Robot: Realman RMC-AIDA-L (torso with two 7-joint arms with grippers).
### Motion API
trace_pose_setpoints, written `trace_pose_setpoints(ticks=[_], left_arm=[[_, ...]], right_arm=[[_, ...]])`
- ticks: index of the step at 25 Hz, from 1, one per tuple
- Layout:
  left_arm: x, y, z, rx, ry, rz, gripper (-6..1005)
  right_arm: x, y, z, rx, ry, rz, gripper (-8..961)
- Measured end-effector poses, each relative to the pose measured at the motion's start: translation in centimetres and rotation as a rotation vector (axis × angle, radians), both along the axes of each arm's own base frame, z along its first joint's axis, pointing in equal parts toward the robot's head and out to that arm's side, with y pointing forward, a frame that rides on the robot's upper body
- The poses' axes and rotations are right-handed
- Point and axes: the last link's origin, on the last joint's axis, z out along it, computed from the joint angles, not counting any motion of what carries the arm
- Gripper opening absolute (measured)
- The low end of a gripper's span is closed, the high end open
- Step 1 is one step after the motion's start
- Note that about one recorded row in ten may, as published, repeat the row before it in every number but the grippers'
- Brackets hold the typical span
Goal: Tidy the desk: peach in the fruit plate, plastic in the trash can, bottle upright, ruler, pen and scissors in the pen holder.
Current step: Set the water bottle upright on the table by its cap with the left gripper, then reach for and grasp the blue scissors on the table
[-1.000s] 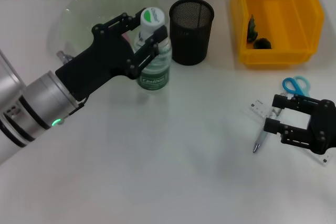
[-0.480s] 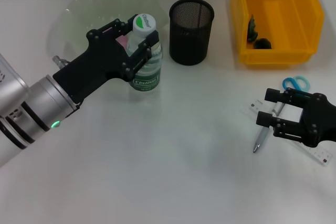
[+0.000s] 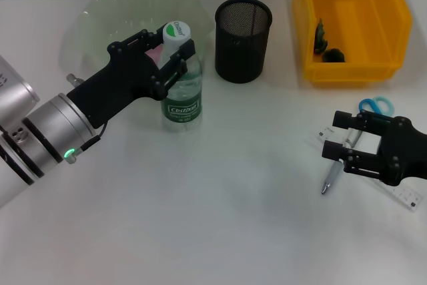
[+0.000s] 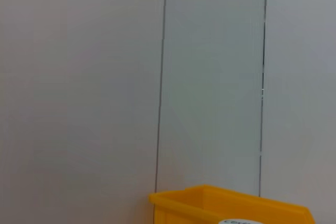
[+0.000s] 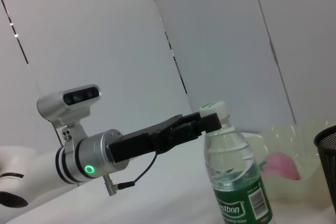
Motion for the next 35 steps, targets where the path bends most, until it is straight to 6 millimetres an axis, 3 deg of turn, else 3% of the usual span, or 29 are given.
trace_pose_setpoints(ticks=[15,23,26,29,35], left_arm=[[0.1,-0.7,0.1,-0.003,-0.015,-0.027,431],[0.3,-2.0,1.7,0.017,-0.118,-0.083,660],[0.2,-3.2,3.5,-0.018,-0.208,-0.130,722],[-0.8,-4.8,5.4,-0.129,-0.219,-0.194,719],[-2.9,-7.3,5.6,-0.391,-0.080,-0.246,714]], right_arm=[[-0.1,0.0,-0.1,-0.002,0.000,0.000,714],[-0.2,-0.2,0.3,0.000,0.028,0.005,714],[-0.2,0.0,1.4,0.024,0.063,-0.012,714],[-0.2,0.4,3.0,0.044,0.087,-0.032,715],[-1.2,2.5,7.6,-0.005,-0.002,-0.102,714]])
